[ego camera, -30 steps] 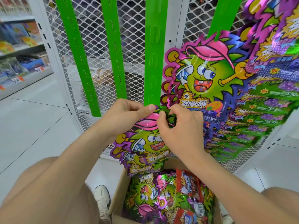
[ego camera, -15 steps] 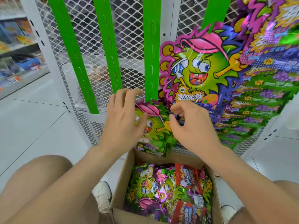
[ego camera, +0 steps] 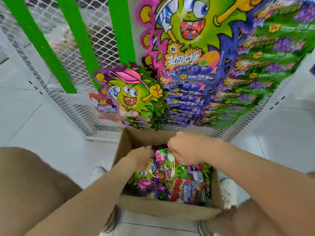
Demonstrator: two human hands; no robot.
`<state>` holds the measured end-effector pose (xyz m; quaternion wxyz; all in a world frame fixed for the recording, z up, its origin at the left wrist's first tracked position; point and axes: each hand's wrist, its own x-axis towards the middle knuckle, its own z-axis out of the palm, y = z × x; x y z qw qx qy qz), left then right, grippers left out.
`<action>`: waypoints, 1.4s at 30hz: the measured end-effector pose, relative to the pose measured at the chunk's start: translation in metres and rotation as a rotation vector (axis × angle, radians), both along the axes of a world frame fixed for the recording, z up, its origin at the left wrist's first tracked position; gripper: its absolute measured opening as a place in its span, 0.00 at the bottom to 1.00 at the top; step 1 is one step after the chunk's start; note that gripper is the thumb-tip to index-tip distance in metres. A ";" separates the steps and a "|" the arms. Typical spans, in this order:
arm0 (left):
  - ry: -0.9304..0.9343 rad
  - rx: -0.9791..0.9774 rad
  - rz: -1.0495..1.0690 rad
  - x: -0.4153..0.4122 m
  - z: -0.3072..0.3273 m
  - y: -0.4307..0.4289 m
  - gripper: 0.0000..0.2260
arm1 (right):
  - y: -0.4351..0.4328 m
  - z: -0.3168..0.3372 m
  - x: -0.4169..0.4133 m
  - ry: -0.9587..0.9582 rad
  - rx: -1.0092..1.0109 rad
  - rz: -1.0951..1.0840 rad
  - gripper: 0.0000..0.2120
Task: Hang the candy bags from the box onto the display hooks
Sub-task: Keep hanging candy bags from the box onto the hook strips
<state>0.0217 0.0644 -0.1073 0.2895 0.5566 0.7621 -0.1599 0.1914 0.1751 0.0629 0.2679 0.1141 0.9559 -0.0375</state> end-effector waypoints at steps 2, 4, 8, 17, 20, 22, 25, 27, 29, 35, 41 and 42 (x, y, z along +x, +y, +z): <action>0.065 -0.006 -0.111 0.010 -0.033 -0.006 0.31 | 0.004 -0.010 0.004 -0.030 -0.006 0.012 0.07; 0.141 -0.017 -0.235 0.023 -0.049 -0.011 0.36 | 0.008 -0.016 0.007 -0.045 -0.017 0.035 0.04; 0.273 -0.033 -0.360 0.021 -0.069 -0.007 0.33 | 0.010 -0.017 0.006 -0.032 -0.054 0.060 0.05; 0.390 0.071 -0.477 0.003 -0.038 -0.011 0.13 | 0.006 -0.009 -0.001 -0.006 -0.036 0.056 0.12; 0.177 0.203 -0.280 -0.008 -0.007 -0.017 0.05 | 0.009 -0.003 0.000 -0.016 -0.032 0.025 0.08; -0.126 0.337 -0.092 -0.010 0.023 -0.020 0.04 | 0.012 0.004 0.000 -0.016 -0.008 0.027 0.07; -0.513 0.531 0.104 -0.006 0.078 -0.024 0.16 | 0.020 0.018 0.001 -0.012 0.004 -0.011 0.12; -0.704 0.582 0.224 -0.001 0.114 -0.030 0.19 | 0.027 0.028 0.003 -0.004 0.001 -0.072 0.19; -0.818 0.667 0.423 0.000 0.145 -0.037 0.16 | 0.034 0.039 0.004 0.079 -0.004 -0.144 0.22; -1.011 0.895 1.015 -0.008 0.198 -0.041 0.11 | 0.037 0.069 -0.006 0.885 -0.493 -0.449 0.15; -0.340 1.363 0.788 -0.032 0.246 -0.029 0.20 | 0.007 0.072 -0.017 0.948 -0.332 -0.351 0.07; -0.287 1.386 0.741 -0.036 0.255 -0.026 0.22 | 0.003 0.073 -0.020 0.949 -0.266 -0.328 0.06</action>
